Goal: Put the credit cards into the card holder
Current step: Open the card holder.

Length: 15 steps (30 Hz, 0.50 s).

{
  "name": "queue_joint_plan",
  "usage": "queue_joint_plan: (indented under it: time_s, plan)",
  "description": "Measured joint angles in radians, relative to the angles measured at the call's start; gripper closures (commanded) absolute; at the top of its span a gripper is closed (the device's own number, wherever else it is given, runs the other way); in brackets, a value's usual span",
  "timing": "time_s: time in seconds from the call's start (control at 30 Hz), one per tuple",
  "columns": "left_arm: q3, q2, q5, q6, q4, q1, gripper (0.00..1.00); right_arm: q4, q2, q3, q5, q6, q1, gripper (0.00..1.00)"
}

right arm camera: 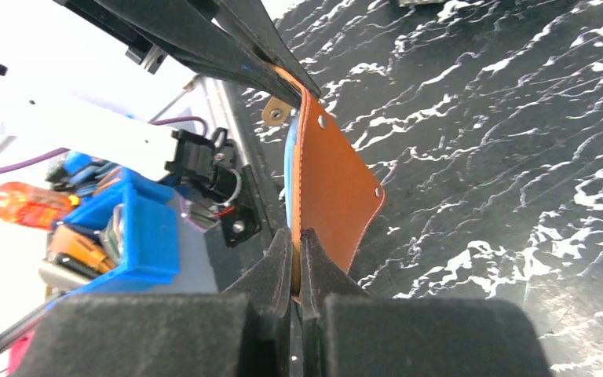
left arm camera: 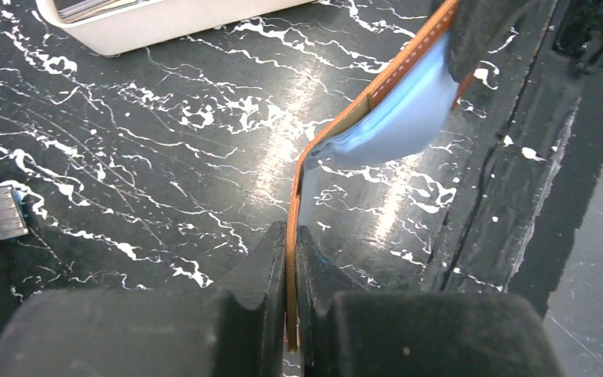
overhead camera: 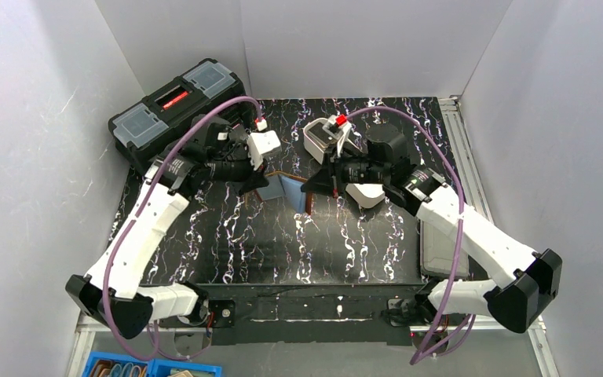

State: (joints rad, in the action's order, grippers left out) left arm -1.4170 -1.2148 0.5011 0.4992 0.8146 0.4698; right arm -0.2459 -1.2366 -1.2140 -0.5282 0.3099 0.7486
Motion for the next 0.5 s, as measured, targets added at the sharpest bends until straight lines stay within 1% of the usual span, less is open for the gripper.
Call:
queue_joint_plan:
  time_s: [0.13, 0.23, 0.33, 0.37, 0.47, 0.5]
  plan:
    - [-0.052, -0.031, 0.088, 0.014, 0.069, -0.028, 1.00, 0.134, 0.000, 0.075, -0.178, 0.093, -0.087, 0.99]
    - [-0.078, -0.050, 0.139, 0.016, 0.105, -0.035, 1.00, 0.224, -0.010, 0.114, -0.295, 0.165, -0.129, 0.98]
    - [-0.107, -0.075, 0.178, 0.010, 0.145, -0.043, 1.00, 0.272, -0.034, 0.117, -0.370, 0.213, -0.145, 0.88]
    - [-0.114, -0.082, 0.187, 0.004, 0.154, -0.046, 1.00, 0.280, -0.039, 0.117, -0.383, 0.220, -0.146, 0.83]
    - [-0.133, -0.108, 0.220, -0.032, 0.174, -0.059, 1.00, 0.303, -0.046, 0.117, -0.410, 0.243, -0.149, 0.65]
    - [-0.137, -0.116, 0.232, -0.049, 0.176, -0.064, 1.00, 0.305, -0.046, 0.117, -0.414, 0.248, -0.149, 0.63]
